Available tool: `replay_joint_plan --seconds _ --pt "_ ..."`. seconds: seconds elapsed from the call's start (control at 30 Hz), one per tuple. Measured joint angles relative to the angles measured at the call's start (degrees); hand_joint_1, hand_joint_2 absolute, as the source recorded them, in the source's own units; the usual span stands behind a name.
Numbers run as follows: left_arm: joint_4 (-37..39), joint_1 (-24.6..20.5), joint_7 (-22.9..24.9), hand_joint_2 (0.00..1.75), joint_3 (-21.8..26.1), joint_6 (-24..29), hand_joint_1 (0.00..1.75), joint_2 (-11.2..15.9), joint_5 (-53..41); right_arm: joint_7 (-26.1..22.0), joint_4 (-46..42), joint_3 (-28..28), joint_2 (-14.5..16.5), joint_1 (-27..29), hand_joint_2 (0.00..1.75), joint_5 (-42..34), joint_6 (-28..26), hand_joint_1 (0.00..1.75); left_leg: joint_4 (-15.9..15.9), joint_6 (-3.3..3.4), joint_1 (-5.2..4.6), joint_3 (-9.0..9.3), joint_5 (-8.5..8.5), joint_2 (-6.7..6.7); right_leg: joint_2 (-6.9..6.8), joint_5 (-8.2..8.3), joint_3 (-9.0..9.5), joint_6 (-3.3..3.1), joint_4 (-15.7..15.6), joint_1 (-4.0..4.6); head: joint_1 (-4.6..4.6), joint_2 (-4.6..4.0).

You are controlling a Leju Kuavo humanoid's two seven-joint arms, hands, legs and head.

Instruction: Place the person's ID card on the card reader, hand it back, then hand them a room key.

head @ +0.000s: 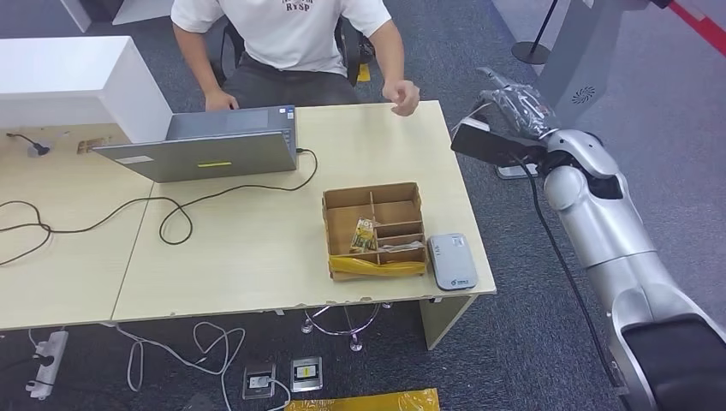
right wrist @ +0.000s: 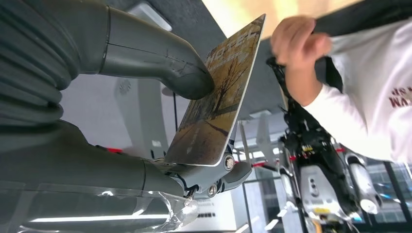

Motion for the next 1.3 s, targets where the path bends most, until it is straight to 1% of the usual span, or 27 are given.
replay_joint_plan --seconds 0.1,0.2,0.4,0.5,0.67,0.7,0.73,0.77,0.8,0.83,0.87,0.9,0.93,1.3 --pt "-0.2 -0.8 0.0 0.0 -0.4 -0.7 0.0 0.0 -0.6 -1.9 4.2 0.3 2.2 -4.5 1.75 1.1 -1.0 1.75 0.0 0.0 0.02 -0.02 0.0 -0.01 -0.01 0.0 0.0 0.0 0.0 0.01 0.0 0.0" --pt "-0.3 -1.5 0.0 0.0 -1.0 -1.2 0.0 0.1 -1.0 -3.4 9.4 0.9 5.4 -9.0 1.75 2.6 -2.6 1.75 0.0 -0.01 0.04 -0.02 0.01 -0.01 0.01 0.0 -0.01 -0.01 0.1 0.03 0.0 0.0" --pt "-0.7 -2.0 0.0 0.0 -1.7 -1.2 0.0 0.0 -1.1 -3.9 18.1 2.2 11.9 -16.3 1.75 4.6 -4.4 1.75 0.0 -0.07 0.09 -0.03 0.05 -0.06 -0.03 0.0 -0.03 -0.02 0.1 0.09 0.0 0.0" --pt "-0.9 -2.0 0.0 0.0 -1.8 -1.2 0.0 0.0 -1.1 -3.8 21.7 2.8 14.4 -18.8 1.75 5.4 -5.3 1.75 0.0 -0.08 0.1 -0.04 0.05 -0.06 -0.04 -0.01 -0.03 -0.02 0.0 0.09 0.02 0.0" --pt "-1.1 -2.0 -0.1 0.0 -2.3 -1.2 0.0 -0.1 -1.1 -3.5 27.2 4.0 17.1 -21.0 1.75 7.0 -7.4 1.75 0.0 -0.08 0.1 -0.03 0.05 -0.06 -0.04 -0.01 -0.03 -0.02 0.0 0.09 0.02 0.0" --pt "-1.1 -2.0 -0.1 0.0 -2.5 -1.2 0.0 -0.1 -1.1 -3.5 28.0 4.2 17.5 -21.3 1.75 7.2 -7.7 1.62 0.0 -0.08 0.1 -0.03 0.05 -0.06 -0.04 -0.01 -0.02 -0.02 0.0 0.09 0.03 0.0" --pt "-1.2 -2.0 -0.1 0.0 -2.6 -1.2 0.0 -0.1 -1.1 -3.4 28.7 4.4 17.7 -21.4 1.75 7.4 -8.0 1.38 0.0 -0.08 0.1 -0.03 0.05 -0.07 -0.05 -0.01 -0.02 -0.02 0.0 0.09 0.02 0.0" --pt "-1.2 -2.0 -0.1 0.0 -2.7 -1.2 0.0 -0.1 -1.1 -3.3 29.3 4.6 18.0 -21.4 1.75 7.5 -8.3 1.03 0.0 -0.08 0.1 -0.02 0.05 -0.07 -0.05 -0.01 -0.02 -0.02 0.0 0.09 0.02 0.0" --pt "-1.2 -2.0 -0.1 0.0 -2.7 -1.2 0.0 -0.2 -1.1 -3.3 29.8 4.8 18.2 -21.4 1.75 7.6 -8.6 0.61 0.0 -0.08 0.1 -0.02 0.05 -0.07 -0.05 0.0 -0.02 -0.02 0.0 0.09 0.02 0.0" --pt "-1.2 -2.0 -0.1 0.0 -2.7 -1.2 0.0 -0.2 -1.1 -3.2 30.3 5.0 18.4 -21.4 1.75 7.8 -8.8 0.29 0.0 -0.08 0.1 -0.02 0.05 -0.07 -0.04 0.0 -0.02 -0.02 0.0 0.09 0.01 0.0" --pt "-1.2 -2.0 -0.1 0.0 -2.8 -1.2 0.0 -0.2 -1.0 -3.1 30.8 5.1 18.5 -21.4 1.75 7.9 -9.0 0.1 0.0 -0.08 0.1 -0.02 0.05 -0.07 -0.04 0.0 -0.02 -0.02 0.0 0.09 0.02 0.0" --pt "-1.2 -2.0 -0.1 0.0 -2.8 -1.1 0.0 -0.2 -1.0 -3.1 31.2 5.1 18.6 -21.3 1.75 7.9 -9.1 0.01 0.0 -0.08 0.1 -0.02 0.05 -0.07 -0.04 0.0 -0.02 -0.02 0.0 0.09 0.02 0.0" --pt "-1.2 -2.0 -0.1 0.0 -2.8 -1.1 0.0 -0.2 -0.9 -2.9 31.6 5.1 18.7 -21.3 1.75 8.0 -9.3 0.0 0.0 -0.08 0.1 -0.02 0.05 -0.07 -0.04 0.0 -0.02 -0.02 0.0 0.09 0.02 0.0" --pt "-1.2 -1.4 -0.9 0.0 -2.8 0.4 0.0 -0.5 0.8 -2.8 34.2 5.5 19.0 -21.2 1.75 7.5 -10.4 0.0 0.0 -0.08 0.1 -0.03 0.04 -0.05 -0.01 -0.01 -0.05 -0.02 0.0 0.09 0.02 0.0"
